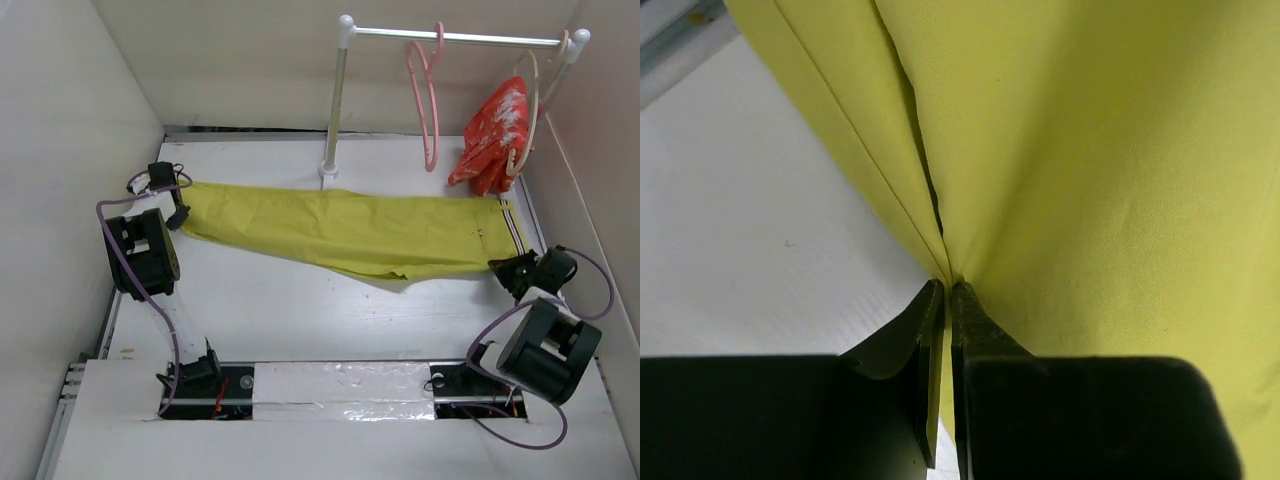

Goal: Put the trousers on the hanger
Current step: Fold the trousers at the center of the board.

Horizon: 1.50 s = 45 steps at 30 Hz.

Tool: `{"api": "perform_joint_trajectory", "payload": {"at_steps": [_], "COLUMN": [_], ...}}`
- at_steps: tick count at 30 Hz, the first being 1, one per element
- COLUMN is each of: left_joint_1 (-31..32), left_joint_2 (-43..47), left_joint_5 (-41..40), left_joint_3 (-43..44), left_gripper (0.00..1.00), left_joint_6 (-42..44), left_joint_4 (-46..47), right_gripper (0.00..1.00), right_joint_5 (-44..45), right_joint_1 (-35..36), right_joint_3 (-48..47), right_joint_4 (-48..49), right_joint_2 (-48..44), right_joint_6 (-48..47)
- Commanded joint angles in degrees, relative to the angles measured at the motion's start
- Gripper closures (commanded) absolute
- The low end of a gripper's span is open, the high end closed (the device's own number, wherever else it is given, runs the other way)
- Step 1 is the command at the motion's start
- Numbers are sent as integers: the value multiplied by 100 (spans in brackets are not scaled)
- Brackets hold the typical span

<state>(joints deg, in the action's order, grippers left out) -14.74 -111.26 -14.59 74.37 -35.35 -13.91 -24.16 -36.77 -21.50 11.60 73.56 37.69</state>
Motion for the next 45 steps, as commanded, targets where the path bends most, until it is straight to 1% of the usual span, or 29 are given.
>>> {"api": "perform_joint_trajectory", "payload": {"at_steps": [1, 10, 11, 12, 13, 14, 15, 16, 17, 18, 20, 22, 24, 26, 27, 28, 30, 31, 32, 34, 35, 36, 37, 38, 40, 41, 43, 44, 45], "left_joint_1": [-29, -29, -29, -29, -29, -29, -29, -29, -29, -29, -29, 172, 594, 928, 1347, 1569, 2026, 2454, 2650, 3246, 3441, 3643, 3863, 4317, 4733, 5005, 5209, 5262, 5262], "left_joint_2": [403, 2169, 2449, 2573, 2696, 2924, 3022, 3232, 3347, 3626, 3969, 4296, 4648, 4919, 4999, 5079, 5298, 5377, 5491, 5606, 5650, 5642, 5624, 5572, 5493, 5432, 5413, 5448, 5483], "left_joint_5": [-972, -1537, -1643, -1739, -1697, -1635, -1574, -1312, -1136, -803, -380, -124, -1, 166, 219, 350, 509, 684, 773, 992, 1011, 985, 802, 678, 231, 159, -60, -131, -167], "left_joint_3": [35, -1617, -1714, -1880, -1926, -1943, -1952, -1979, -1996, -2031, -2154, -2260, -2330, -2357, -2374, -2400, -2505, -2567, -2646, -3023, -3155, -3365, -3454, -3560, -3754, -3824, -4079, -4184, -4437], "left_gripper": [100, 100, 100, 100, 100, 100, 94, 59, 41, 26, 23, 26, 29, 46, 53, 71, 84, 92, 96, 100, 100, 100, 100, 100, 100, 100, 100, 100, 100], "left_joint_6": [239, 134, 64, -49, -42, -16, -7, 89, 142, 178, 274, 283, 354, 293, 214, 161, -40, -103, -190, -375, -411, -463, -507, -516, -560, -621, -639, -674, -692], "left_joint_4": [-208, -700, -875, -937, -964, -990, -999, -973, -869, -833, -536, -402, -218, -104, -51, -15, 169, 248, 423, 687, 923, 978, 1030, 1161, 1206, 1285, 1356, 1356, 1391], "right_gripper": [100, 100, 96, 86, 70, 42, 31, 23, 15, 15, 14, 14, 14, 16, 17, 17, 21, 22, 28, 39, 49, 56, 72, 100, 100, 100, 100, 100, 100], "right_joint_5": [403, 193, 201, 236, 315, 420, 543, 683, 702, 624, 623, 623, 527, 448, 395, 491, 562, 553, 501, 430, 386, 369, 325, 107, 96, 357, 806, 1304, 1483], "right_joint_1": [-136, -840, -892, -893, -893, -893, -893, -893, -893, -893, -945, -946, -1103, -1104, -1104, -1104, -1104, -1104, -1104, -1104, -1104, -1104, -991, -685, -18, 795, 1669, 2056, 2721], "right_joint_3": [40, -12, -12, 14, 66, 67, 188, 251, 295, 286, 225, 129, 207, 391, 374, 339, 234, 190, 103, 128, 154, 189, 190, 181, 216, 190, 94, 23, -47], "right_joint_4": [-402, -2494, -2643, -2775, -2751, -2750, -2803, -2751, -2637, -2601, -2549, -2522, -2216, -1873, -1680, -1608, -1327, -1292, -1257, -906, -800, -677, -650, -658, -763, -1086, -1509, -1946, -2151], "right_joint_2": [-841, -3160, -3355, -3531, -3698, -3891, -3919, -3893, -3806, -3492, -3139, -2647, -2400, -2084, -2004, -1838, -1644, -1521, -1285, -1178, -1125, -1125, -1142, -1203, -1764, -2419, -3177, -3555, -3881], "right_joint_6": [-296, -903, -947, -965, -939, -948, -957, -974, -974, -1000, -974, -1018, -983, -816, -816, -712, -606, -570, -587, -509, -500, -508, -630, -684, -684, -684, -667, -658, -649]}}
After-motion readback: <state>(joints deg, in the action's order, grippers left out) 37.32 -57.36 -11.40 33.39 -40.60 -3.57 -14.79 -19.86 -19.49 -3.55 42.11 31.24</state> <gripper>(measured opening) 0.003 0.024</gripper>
